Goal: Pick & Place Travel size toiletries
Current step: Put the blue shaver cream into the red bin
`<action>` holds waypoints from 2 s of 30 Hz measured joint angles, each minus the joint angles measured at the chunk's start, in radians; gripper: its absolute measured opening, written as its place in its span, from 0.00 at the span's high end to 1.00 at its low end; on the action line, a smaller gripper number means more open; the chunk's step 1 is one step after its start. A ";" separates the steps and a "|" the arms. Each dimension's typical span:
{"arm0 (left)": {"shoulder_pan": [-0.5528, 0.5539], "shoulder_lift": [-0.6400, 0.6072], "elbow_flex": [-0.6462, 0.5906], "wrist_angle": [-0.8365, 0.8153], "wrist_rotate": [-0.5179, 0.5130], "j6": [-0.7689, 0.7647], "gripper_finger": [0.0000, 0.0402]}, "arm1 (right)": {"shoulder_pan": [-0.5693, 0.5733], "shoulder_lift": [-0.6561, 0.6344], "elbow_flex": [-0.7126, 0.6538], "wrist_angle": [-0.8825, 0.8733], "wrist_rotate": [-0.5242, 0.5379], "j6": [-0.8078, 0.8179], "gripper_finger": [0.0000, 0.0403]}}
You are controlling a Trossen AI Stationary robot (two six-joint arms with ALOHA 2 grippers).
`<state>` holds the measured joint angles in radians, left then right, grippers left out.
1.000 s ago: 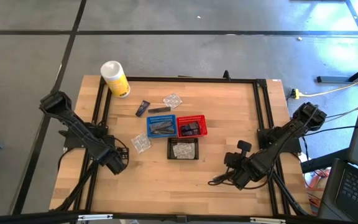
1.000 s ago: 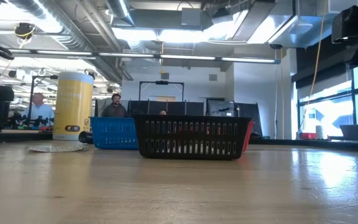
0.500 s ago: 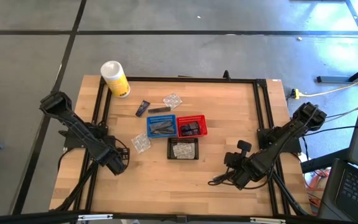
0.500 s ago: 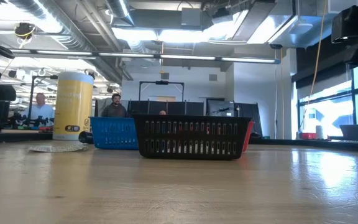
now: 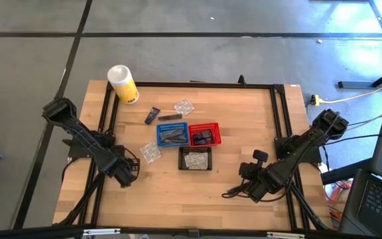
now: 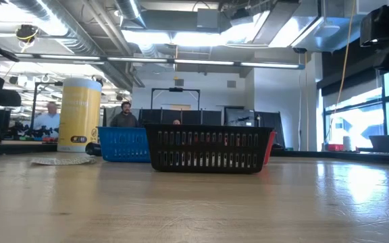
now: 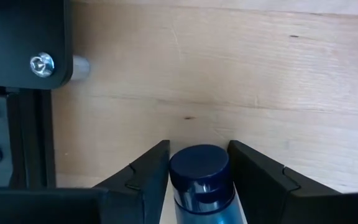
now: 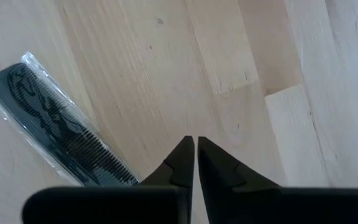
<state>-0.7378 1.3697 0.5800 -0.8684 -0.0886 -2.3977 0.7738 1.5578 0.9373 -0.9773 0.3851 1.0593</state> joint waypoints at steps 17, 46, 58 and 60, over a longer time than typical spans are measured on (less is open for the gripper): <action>-0.006 0.000 0.001 0.009 -0.014 -0.008 0.66 | 0.000 0.000 0.000 0.001 0.016 -0.014 0.94; -0.007 -0.107 0.001 0.189 -0.329 0.226 0.66 | 0.000 0.000 0.000 0.015 0.019 -0.024 0.98; 0.018 -0.162 0.001 0.629 -0.638 0.822 0.66 | 0.000 0.000 0.000 0.123 0.046 -0.031 0.92; 0.041 -0.162 0.001 0.688 -0.640 0.923 0.66 | 0.000 0.000 0.000 0.148 0.065 -0.031 0.91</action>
<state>-0.6969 1.2079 0.5812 -0.1800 -0.7284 -1.4749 0.7738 1.5578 0.9375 -0.8294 0.4498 1.0279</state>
